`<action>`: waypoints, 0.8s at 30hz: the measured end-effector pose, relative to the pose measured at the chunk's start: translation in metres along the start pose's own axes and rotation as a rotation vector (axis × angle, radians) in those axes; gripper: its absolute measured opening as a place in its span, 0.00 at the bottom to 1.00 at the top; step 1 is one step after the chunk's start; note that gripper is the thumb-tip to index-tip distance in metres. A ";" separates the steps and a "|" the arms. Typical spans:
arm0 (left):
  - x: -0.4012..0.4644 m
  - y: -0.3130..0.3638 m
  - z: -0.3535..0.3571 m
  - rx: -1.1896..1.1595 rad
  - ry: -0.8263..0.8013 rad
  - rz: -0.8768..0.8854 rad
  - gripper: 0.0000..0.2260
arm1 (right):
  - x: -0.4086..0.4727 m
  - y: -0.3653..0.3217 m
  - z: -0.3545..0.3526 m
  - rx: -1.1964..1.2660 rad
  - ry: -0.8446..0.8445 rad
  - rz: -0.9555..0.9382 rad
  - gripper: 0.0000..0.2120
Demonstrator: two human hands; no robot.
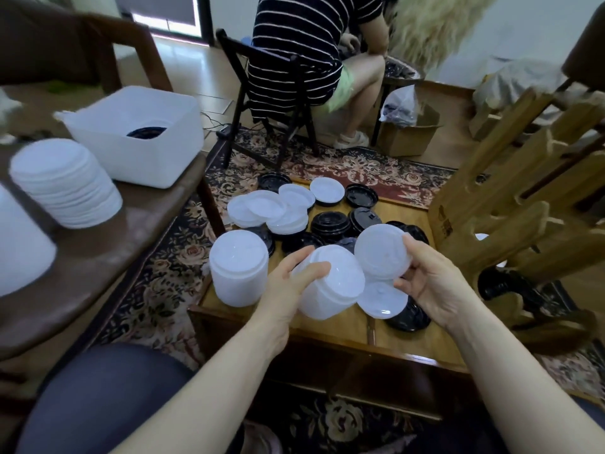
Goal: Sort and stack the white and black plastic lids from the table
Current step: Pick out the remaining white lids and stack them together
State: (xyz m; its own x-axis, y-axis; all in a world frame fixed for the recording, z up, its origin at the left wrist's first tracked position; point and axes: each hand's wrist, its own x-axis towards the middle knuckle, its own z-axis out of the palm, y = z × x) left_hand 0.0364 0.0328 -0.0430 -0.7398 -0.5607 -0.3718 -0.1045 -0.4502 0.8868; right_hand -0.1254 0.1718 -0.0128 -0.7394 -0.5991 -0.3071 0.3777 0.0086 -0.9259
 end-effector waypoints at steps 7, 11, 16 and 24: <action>-0.037 0.030 -0.018 0.028 -0.064 0.165 0.27 | -0.008 -0.018 0.030 0.044 -0.109 0.006 0.14; -0.060 0.052 -0.034 0.087 -0.125 0.241 0.30 | -0.012 -0.027 0.066 0.095 -0.240 0.004 0.17; -0.085 0.068 -0.073 0.153 -0.140 0.274 0.41 | -0.013 -0.034 0.121 -0.006 -0.408 0.026 0.18; -0.114 0.084 -0.124 0.158 -0.096 0.453 0.32 | -0.022 -0.032 0.203 -0.139 -0.658 0.007 0.28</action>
State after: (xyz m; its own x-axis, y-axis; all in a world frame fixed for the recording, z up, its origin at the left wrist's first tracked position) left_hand 0.1939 -0.0270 0.0398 -0.7914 -0.6058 0.0819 0.1486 -0.0607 0.9870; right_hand -0.0077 0.0223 0.0686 -0.2271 -0.9613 -0.1562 0.2730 0.0911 -0.9577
